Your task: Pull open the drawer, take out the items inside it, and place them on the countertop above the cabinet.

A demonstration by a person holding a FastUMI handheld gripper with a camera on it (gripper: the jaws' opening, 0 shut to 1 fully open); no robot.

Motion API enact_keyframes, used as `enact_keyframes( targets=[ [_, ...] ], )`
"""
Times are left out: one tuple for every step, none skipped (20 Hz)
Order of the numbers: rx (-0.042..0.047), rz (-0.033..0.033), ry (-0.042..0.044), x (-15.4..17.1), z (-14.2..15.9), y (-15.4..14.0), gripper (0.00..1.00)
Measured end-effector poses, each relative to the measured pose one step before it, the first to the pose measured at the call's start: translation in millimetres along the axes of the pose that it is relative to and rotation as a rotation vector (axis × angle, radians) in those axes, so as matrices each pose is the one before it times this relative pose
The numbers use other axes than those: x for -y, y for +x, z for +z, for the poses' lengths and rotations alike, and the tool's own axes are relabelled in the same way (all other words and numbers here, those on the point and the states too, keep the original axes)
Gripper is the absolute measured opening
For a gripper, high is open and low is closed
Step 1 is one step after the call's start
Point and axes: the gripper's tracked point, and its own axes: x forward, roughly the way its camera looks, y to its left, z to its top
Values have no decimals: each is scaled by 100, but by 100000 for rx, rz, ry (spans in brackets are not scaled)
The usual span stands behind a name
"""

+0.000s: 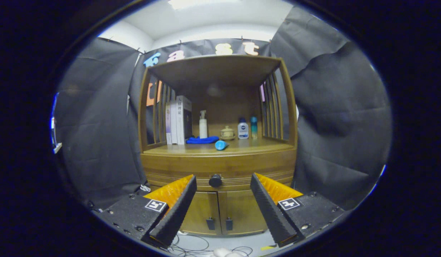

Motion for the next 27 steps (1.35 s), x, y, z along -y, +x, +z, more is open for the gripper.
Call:
enact_keyframes(
  targets=[
    [-534, 193, -467, 9, 141, -1070, 99],
    [39, 112, -710, 164, 26, -770, 99],
    [38, -515, -240, 132, 171, -621, 99],
    [193, 48, -805, 196, 148, -656, 99],
    [168, 253, -650, 10, 200, -359, 99],
    [-512, -542, -505, 185, 48, -277, 99],
    [-805, -369, 409, 216, 7, -280, 99],
    [521, 986, 1327, -349, 246, -237, 99],
    [267, 288, 621, -82, 186, -118, 99],
    [-601, -35, 76, 248, -155, -99, 99],
    [-410, -249, 354, 136, -28, -72, 99],
    [-139, 305, 264, 64, -25, -16, 99],
    [-640, -2, 187, -10, 51, -60, 99],
    [-62, 353, -58, -4, 55, -152, 99],
    [330, 240, -149, 16, 154, -168, 99],
    [485, 625, 70, -92, 203, -194, 99],
    [-178, 324, 156, -61, 15, -113, 99],
    [-354, 318, 254, 17, -135, -56, 99],
    [-355, 364, 458, -17, -58, -19, 99],
    [-321, 317, 297, 1, -7, -12, 99],
    [58, -83, 104, 61, 46, -35, 99],
    [105, -165, -248, 122, 40, -80, 99],
    [-48, -93, -280, 67, 92, -17, 99],
    [-294, 174, -29, -28, -56, 22, 99],
    [-29, 53, 233, -83, -60, -46, 99],
    [352, 96, 311, -59, 78, -113, 99],
    [-491, 30, 223, -33, -78, -15, 99]
  ],
)
